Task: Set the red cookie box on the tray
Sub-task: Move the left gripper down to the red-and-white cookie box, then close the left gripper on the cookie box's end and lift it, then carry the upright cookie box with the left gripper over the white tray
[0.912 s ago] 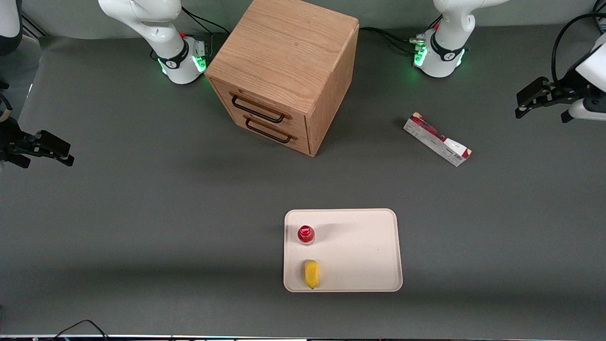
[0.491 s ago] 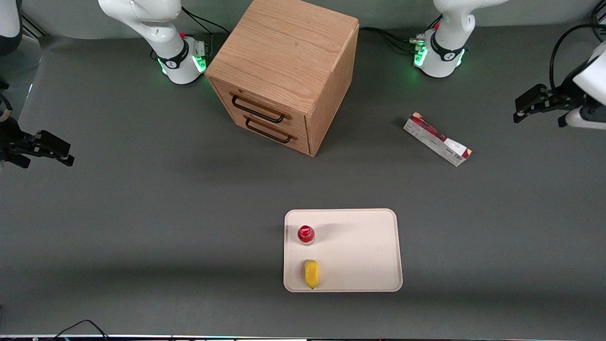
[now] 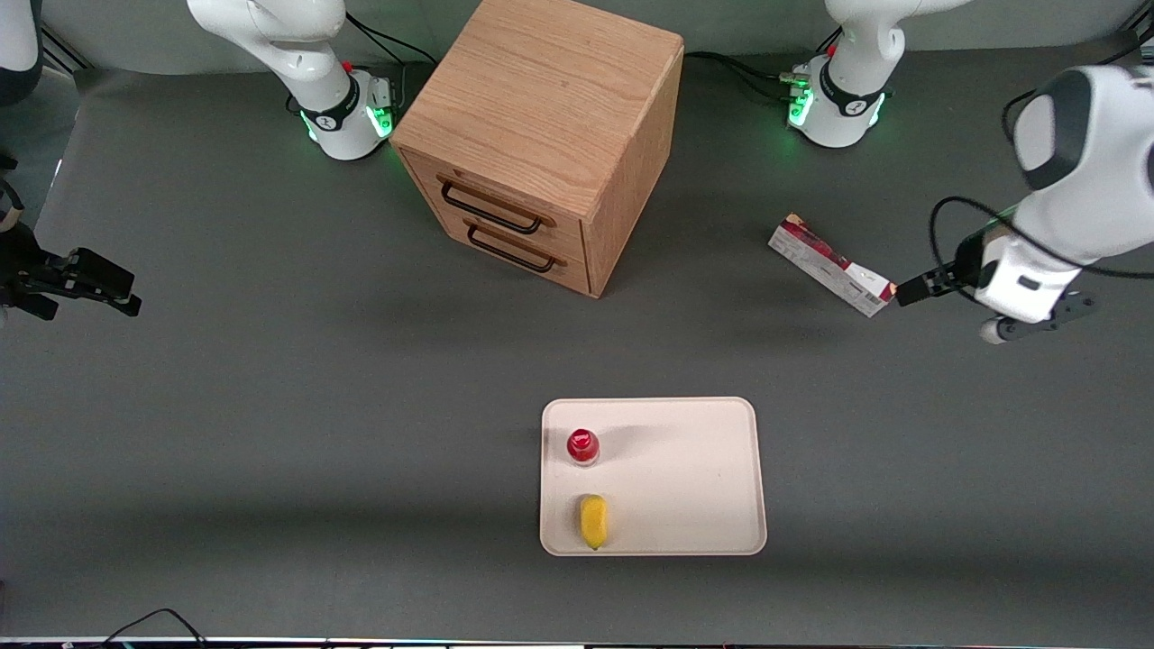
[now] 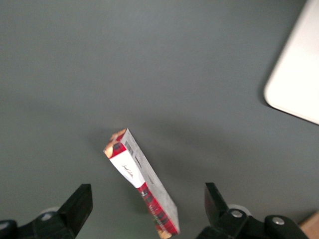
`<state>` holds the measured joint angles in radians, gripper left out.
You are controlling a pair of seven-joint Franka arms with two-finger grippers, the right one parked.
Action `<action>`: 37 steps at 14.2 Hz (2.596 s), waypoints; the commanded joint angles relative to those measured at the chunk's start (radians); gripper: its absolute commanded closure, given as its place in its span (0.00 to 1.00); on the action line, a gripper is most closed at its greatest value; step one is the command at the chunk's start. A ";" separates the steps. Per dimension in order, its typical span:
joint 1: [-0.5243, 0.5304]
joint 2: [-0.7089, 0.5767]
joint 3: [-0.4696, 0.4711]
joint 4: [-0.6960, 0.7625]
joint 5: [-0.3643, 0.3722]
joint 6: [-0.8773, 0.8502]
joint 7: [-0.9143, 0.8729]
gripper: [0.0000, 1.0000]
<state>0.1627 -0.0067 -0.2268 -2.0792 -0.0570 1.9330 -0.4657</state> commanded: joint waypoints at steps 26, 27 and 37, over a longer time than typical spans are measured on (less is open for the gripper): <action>-0.025 0.066 -0.069 -0.510 0.002 0.557 -0.364 1.00; -0.025 0.065 -0.077 -0.478 0.003 0.508 -0.363 1.00; -0.041 0.164 -0.098 0.033 0.043 0.292 -0.041 1.00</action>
<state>0.1393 0.0866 -0.3290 -2.2459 -0.0482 2.3598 -0.5602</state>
